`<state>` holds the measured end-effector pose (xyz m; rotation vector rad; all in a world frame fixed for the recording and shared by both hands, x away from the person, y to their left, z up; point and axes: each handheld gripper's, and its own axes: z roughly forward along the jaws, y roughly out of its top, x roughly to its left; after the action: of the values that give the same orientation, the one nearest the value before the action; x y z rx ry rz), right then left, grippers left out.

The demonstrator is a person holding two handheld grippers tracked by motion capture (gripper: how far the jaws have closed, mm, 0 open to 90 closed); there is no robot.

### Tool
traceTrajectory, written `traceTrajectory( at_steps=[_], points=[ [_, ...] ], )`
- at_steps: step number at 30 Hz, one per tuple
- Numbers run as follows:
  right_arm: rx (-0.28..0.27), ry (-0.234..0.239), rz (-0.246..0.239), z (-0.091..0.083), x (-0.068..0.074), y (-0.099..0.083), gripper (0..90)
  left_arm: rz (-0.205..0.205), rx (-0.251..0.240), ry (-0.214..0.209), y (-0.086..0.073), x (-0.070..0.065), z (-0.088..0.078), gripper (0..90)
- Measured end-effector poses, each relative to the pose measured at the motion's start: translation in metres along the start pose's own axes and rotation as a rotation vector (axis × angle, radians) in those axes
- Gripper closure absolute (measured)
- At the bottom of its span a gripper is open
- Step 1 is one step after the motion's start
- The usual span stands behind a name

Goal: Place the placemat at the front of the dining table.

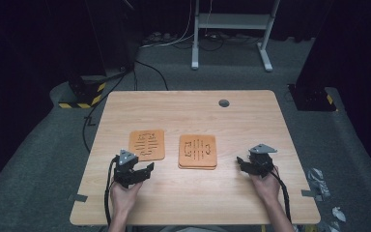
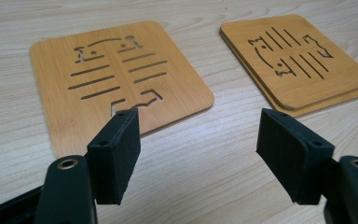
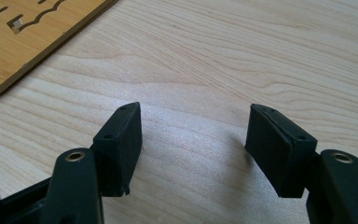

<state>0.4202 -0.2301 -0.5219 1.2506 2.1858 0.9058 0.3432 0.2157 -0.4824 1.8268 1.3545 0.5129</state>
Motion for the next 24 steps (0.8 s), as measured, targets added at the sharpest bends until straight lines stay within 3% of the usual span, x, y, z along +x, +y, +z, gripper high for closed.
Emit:
traceTrajectory(
  at_steps=[10,14,24],
  points=[
    [0.000,0.000,-0.001,0.000,0.000,0.000,36.0,0.021,0.017,0.013,-0.001,-0.005,0.011,30.1],
    [-0.001,-0.001,-0.001,0.000,0.000,0.000,36.1,0.004,0.009,0.009,-0.001,-0.005,0.014,30.1],
    [-0.003,-0.002,0.007,0.000,0.000,0.000,36.1,0.026,0.035,-0.006,-0.003,-0.010,0.025,30.4]
  ],
)
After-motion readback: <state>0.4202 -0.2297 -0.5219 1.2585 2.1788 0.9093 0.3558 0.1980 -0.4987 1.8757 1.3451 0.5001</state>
